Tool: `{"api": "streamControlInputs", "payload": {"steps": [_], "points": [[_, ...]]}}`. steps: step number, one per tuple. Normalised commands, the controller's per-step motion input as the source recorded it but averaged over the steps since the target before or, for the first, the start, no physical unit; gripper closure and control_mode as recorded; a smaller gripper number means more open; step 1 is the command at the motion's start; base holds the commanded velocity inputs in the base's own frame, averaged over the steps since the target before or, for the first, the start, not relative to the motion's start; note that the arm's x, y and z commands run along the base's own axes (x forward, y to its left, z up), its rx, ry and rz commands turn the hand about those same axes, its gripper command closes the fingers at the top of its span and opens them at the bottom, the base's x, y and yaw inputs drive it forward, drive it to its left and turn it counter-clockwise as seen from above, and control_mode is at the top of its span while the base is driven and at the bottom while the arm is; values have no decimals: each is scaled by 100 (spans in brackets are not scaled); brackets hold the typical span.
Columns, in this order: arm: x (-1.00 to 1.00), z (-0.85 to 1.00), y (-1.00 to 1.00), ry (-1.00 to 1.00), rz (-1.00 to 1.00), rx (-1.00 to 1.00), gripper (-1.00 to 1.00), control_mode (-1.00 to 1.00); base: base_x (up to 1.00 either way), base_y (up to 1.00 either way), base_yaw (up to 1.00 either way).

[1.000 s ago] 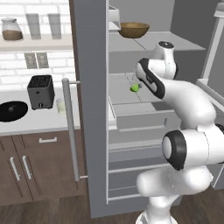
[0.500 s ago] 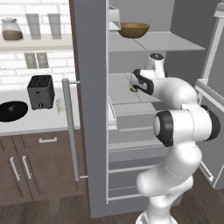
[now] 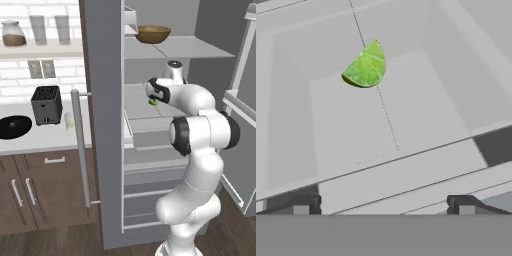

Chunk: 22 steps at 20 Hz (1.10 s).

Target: Grab a lemon wedge from the fridge and one ice cube from the ice bowl, and put them in the glass of lemonade.

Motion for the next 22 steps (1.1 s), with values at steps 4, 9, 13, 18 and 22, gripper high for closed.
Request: {"api": "streamControlInputs", "payload": {"steps": [4,9,13,18,22], "points": [[57,-15,0,-6,0,0,-100,-100,0,0,0],[56,-12,0,-5,0,0,-100,-100,0,0,0],[38,-6,-4,0,0,0,-100,-100,0,0,0],[45,-14,-10,0,-4,0,-100,-100,0,0,0],[52,-28,-12,1,-3,0,-100,-100,0,0,0]]}}
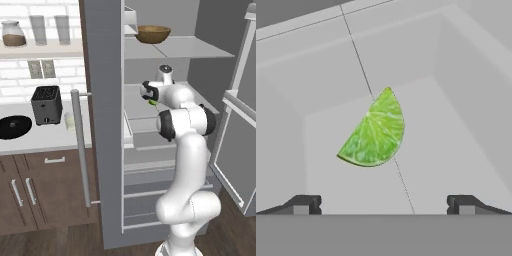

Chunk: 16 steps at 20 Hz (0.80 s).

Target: Grab a lemon wedge from the fridge and one ice cube from the ice bowl, and put them in the glass of lemonade.

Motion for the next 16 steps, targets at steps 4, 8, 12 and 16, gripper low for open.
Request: {"api": "streamControlInputs", "payload": {"steps": [4,8,12,16], "points": [[44,-6,-8,4,-3,0,-100,-100,0,0,0],[47,-7,-4,12,-4,0,-100,-100,0,0,0],[10,-9,-4,18,-1,0,-100,-100,0,0,0],[-13,-27,-10,14,0,0,-100,-100,0,0,0]]}}
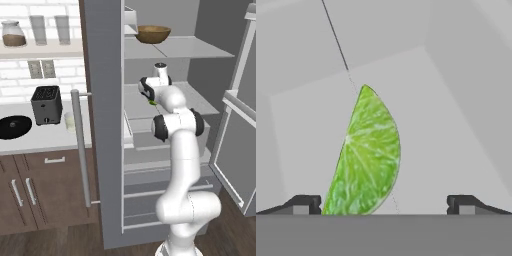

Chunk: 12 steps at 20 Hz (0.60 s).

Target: Grab a lemon wedge from the fridge and one ice cube from the ice bowl, and put them in the glass of lemonade.

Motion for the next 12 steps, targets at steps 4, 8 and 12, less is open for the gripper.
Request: {"api": "streamControlInputs", "payload": {"steps": [4,8,12], "points": [[1,-40,-1,1,0,0,-100,-100,0,0,0],[0,-44,0,-5,0,0,-100,-100,0,0,0],[0,-35,0,-12,0,0,-100,-100,0,0,0]]}}
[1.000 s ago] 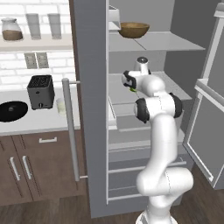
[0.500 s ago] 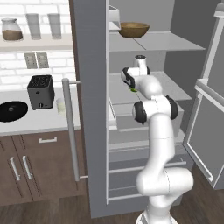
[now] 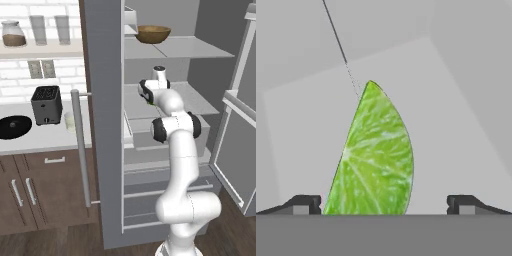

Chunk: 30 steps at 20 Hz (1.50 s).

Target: Grab a lemon wedge from the fridge and one ice cube from the ice bowl, and put them in the glass of lemonade.

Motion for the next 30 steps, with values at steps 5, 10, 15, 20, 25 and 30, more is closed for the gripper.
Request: {"api": "streamControlInputs", "payload": {"steps": [5,10,15,20,25,30], "points": [[0,-10,0,-17,0,0,-100,-100,0,0,0],[0,-39,-8,-6,0,0,-100,-100,0,0,0],[1,-33,-3,-11,0,0,-100,-100,0,0,0],[0,0,-2,-1,0,0,100,-100,0,0,0],[0,0,-1,0,0,0,100,-100,0,0,0],[-10,-1,-2,0,0,0,100,-100,0,0,0]]}}
